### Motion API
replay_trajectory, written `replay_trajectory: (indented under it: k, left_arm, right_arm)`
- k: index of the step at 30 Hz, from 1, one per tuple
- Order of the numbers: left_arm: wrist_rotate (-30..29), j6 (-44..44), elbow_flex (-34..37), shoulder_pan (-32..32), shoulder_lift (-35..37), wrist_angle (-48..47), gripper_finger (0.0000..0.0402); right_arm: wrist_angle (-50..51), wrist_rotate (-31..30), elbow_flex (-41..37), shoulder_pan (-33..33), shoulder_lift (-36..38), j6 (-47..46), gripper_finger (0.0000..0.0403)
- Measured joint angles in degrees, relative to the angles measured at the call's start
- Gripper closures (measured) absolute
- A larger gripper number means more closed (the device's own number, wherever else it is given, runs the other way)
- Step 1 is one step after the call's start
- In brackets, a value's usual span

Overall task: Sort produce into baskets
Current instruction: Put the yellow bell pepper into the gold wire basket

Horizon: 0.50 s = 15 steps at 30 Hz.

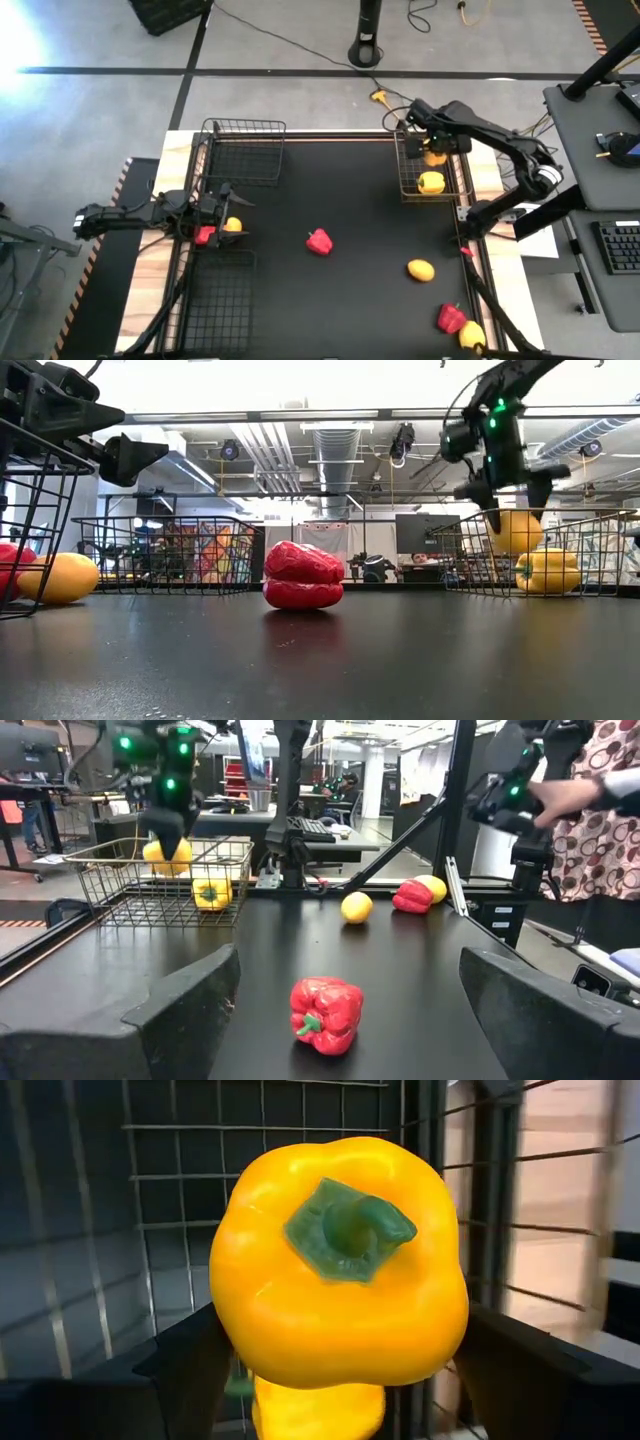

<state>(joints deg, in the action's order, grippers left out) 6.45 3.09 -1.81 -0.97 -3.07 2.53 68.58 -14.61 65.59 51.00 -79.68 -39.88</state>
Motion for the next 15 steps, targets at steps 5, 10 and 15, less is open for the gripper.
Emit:
replay_trajectory:
  k: [5,10,15]
  left_arm:
    - [-0.01,0.00,-0.01,0.01,-0.02,0.02,0.0041]
    - [0.00,-0.01,0.01,-0.01,-0.01,0.02,0.0041]
    - [-0.04,0.00,0.01,0.01,0.00,0.01,0.0041]
  right_arm:
    - [-6.78,1.51,-3.60,0.76,-0.49,-0.88,0.0076]
    - [-12.01,3.07,-7.16,1.03,-1.55,-1.11,0.0059]
    - [-15.55,1.59,-9.79,0.91,-1.86,-2.10,0.0045]
